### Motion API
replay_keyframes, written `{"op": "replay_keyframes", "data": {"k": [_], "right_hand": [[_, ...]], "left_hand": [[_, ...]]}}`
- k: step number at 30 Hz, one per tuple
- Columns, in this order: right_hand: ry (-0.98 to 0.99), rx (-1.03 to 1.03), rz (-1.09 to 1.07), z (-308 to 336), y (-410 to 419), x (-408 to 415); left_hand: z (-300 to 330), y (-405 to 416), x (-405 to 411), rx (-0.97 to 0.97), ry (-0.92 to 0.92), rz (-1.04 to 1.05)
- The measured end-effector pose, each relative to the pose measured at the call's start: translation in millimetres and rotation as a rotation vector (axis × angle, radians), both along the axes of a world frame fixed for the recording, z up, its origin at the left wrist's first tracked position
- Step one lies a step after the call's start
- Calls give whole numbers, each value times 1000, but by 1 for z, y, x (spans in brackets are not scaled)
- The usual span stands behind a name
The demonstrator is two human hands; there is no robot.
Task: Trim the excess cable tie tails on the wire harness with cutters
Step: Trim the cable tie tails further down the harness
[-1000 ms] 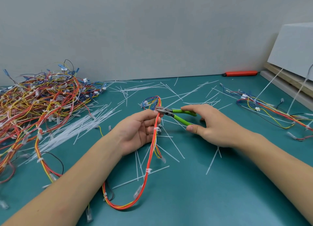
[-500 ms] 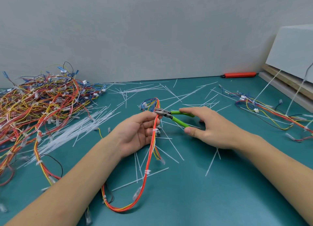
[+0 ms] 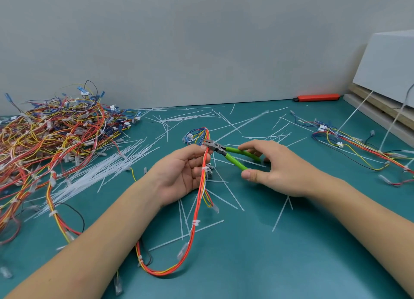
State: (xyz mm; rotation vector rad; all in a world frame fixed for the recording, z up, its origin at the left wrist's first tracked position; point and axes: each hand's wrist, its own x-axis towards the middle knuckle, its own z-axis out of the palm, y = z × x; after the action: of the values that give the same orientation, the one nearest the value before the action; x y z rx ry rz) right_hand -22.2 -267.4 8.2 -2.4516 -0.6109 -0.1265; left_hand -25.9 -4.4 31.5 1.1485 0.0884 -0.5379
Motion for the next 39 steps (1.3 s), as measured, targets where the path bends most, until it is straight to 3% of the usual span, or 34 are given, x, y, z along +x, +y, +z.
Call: {"op": "replay_keyframes", "data": {"k": [28,39], "right_hand": [[0,-78,-3,1,1,0],[35,-16,-9,8,3,-6]], "left_hand": [[-1,-1,-1,32,-24,-16],[-1,1,1,-7,9,20]]}}
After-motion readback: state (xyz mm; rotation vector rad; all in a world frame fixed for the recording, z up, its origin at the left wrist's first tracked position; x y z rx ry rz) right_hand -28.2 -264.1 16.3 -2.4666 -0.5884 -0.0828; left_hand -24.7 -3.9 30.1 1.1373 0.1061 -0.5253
